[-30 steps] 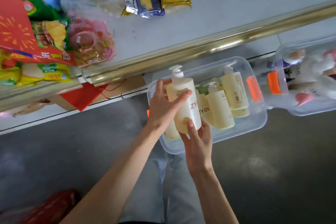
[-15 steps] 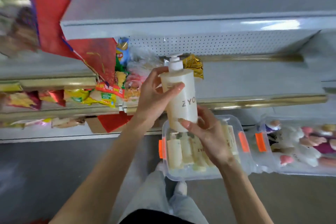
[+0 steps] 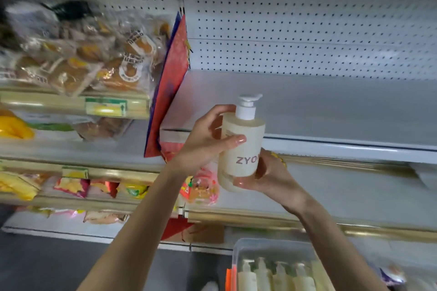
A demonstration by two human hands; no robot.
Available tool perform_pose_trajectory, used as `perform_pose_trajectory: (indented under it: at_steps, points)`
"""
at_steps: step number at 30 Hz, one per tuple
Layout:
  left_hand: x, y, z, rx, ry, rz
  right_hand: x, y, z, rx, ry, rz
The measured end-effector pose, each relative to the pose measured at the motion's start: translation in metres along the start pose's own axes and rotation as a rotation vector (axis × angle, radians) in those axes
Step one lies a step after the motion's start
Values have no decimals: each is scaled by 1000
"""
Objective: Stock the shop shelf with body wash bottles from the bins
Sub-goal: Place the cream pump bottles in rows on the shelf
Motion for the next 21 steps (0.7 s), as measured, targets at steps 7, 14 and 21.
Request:
perform_pose_trajectory:
  at_steps: [7,14,21]
  points:
    - [-40,48,1,2,-16,33,15,70,-17,27,33,164]
    - [-73,71,-35,-20,-91,246,13,129,-9,100,9,312]
    - [-91,92,-58,-27,-158,335,5,175,-11,93,-175,332]
Point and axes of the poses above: each hand's wrist, its own y-axis towards the middle knuckle, its own x-axis out of the palm, z = x × y, the point moved 3 cm from there along y, towards the middle knuckle, and after that the axes turned 14 degrees about -y, right-handed, at the moved point
